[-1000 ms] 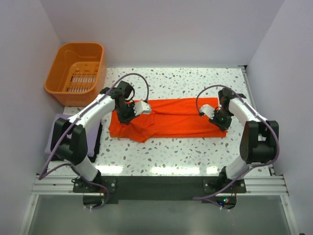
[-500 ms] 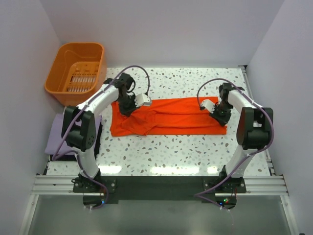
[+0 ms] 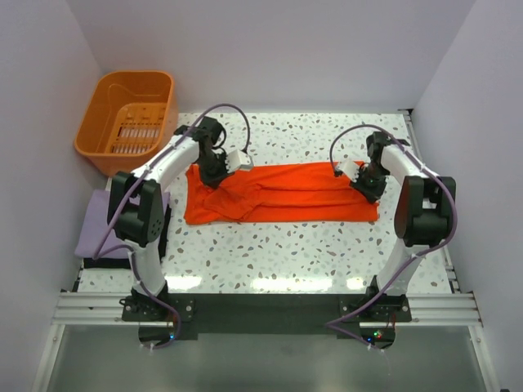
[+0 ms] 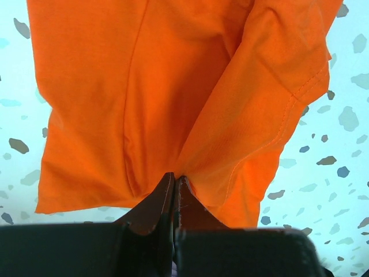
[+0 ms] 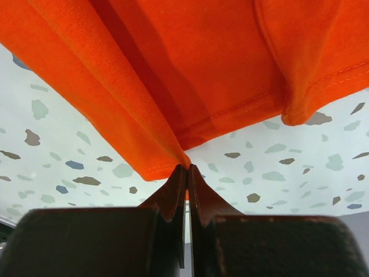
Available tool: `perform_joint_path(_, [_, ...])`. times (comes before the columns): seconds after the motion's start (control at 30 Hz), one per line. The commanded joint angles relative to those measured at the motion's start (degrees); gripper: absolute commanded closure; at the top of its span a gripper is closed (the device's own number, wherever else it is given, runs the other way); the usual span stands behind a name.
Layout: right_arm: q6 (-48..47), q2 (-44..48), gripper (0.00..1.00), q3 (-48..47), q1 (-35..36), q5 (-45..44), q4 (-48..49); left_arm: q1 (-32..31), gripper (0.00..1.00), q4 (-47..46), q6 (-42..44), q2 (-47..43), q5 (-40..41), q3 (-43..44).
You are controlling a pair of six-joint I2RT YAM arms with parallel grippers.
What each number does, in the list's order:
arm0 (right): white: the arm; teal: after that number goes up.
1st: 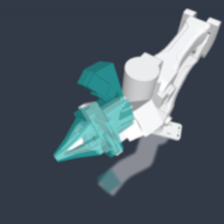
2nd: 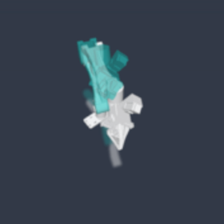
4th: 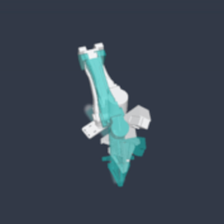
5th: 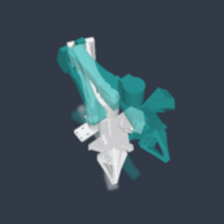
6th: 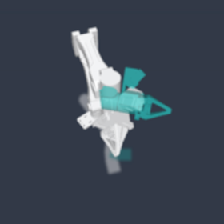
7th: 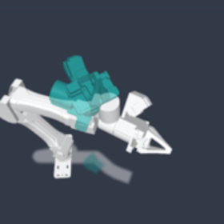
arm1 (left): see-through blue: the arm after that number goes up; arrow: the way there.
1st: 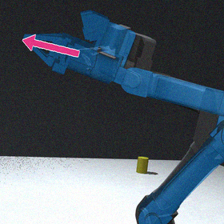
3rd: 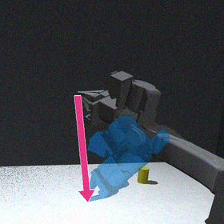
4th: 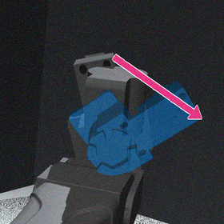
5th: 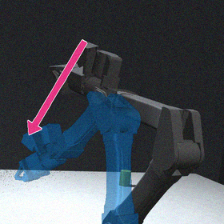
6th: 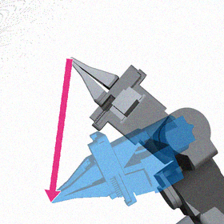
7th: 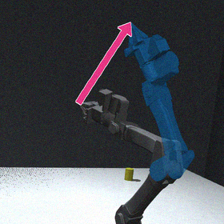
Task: Fold and stack the t-shirts
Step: Fold the tshirt
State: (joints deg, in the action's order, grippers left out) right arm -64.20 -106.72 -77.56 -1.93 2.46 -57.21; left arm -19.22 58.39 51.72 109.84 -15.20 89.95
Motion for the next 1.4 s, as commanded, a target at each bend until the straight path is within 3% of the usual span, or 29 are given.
perform_joint_path(0.0, [-1.10, -1.30, 1.00, -2.86, -0.44, 0.18, -0.80, 1.20, 1.00, 0.85, 1.36, 0.99, -0.44, 3.03])
perform_joint_path(1.37, [1.71, -7.19, 1.00, -6.38, -0.09, -2.02, 4.91, 3.40, 1.00, -1.88, 0.93, 7.93, 2.11, 7.60])
